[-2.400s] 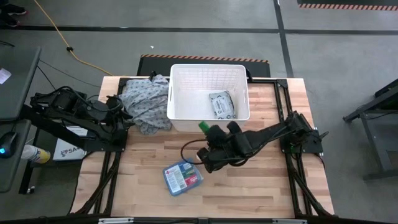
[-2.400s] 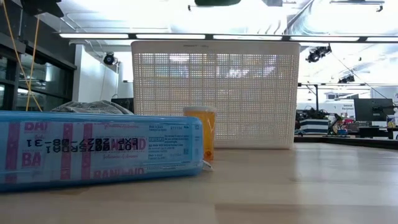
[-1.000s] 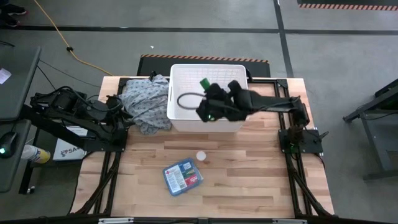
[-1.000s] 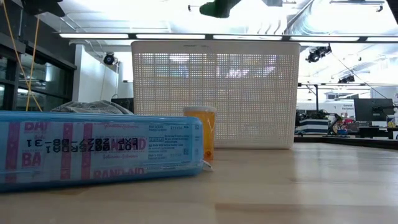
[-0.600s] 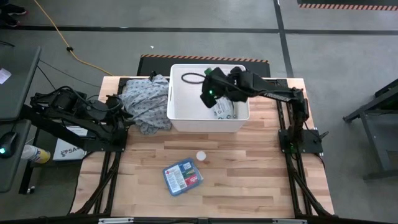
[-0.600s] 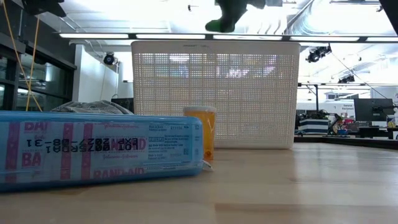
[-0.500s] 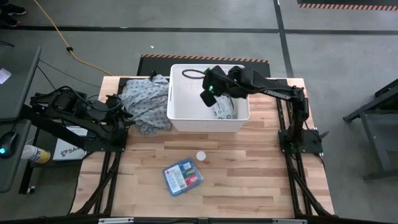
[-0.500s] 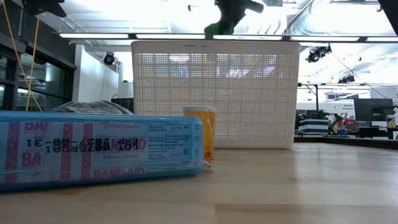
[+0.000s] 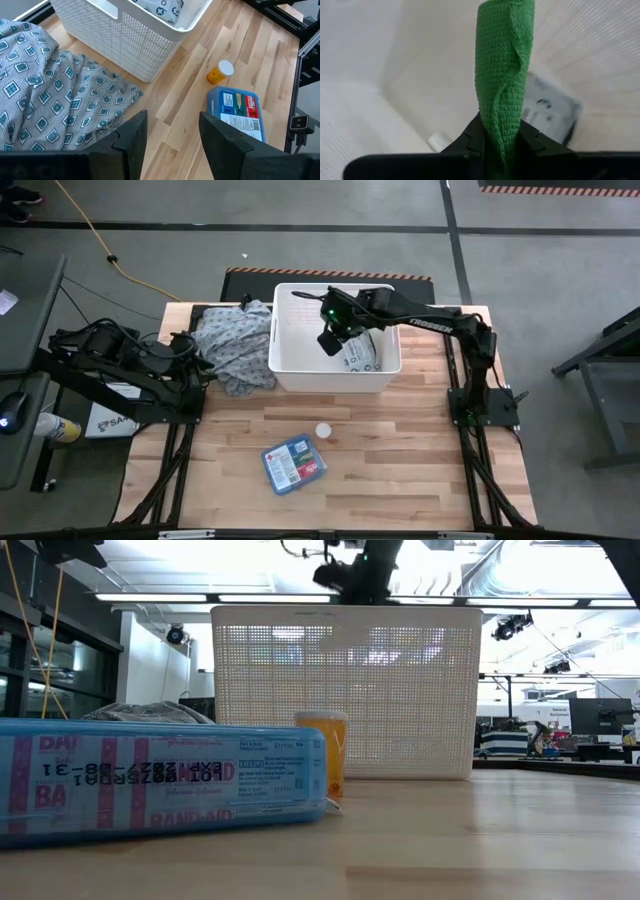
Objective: Pick & place medical supplies in basket/bin
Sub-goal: Put the rolled green bandage into the white bin
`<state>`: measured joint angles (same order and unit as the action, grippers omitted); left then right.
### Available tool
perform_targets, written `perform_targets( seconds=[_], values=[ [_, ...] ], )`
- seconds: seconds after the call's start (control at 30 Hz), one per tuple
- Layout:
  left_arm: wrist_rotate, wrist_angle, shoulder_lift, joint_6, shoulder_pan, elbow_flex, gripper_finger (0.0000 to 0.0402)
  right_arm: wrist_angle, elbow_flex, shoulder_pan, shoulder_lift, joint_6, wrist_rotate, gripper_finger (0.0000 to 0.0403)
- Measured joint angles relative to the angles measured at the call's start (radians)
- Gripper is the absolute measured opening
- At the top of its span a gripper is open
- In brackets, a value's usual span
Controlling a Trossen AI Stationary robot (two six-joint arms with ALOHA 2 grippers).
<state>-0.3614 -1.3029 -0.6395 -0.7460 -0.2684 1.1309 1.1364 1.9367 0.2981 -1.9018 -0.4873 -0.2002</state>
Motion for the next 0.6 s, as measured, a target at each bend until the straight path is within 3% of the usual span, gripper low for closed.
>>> perform_targets(
  seconds=[0.27,0.6],
  values=[
    [0.0,0.0,0.0,0.0,0.0,0.0,0.0211,-0.128,-0.174,0.04,0.0,-0.002,0.103,0.0038],
    [-0.016,0.0,0.0,0.0,0.0,0.0,0.0211,-0.209,-0.32,0.051,0.0,-0.084,0.137,0.0046]
  ],
)
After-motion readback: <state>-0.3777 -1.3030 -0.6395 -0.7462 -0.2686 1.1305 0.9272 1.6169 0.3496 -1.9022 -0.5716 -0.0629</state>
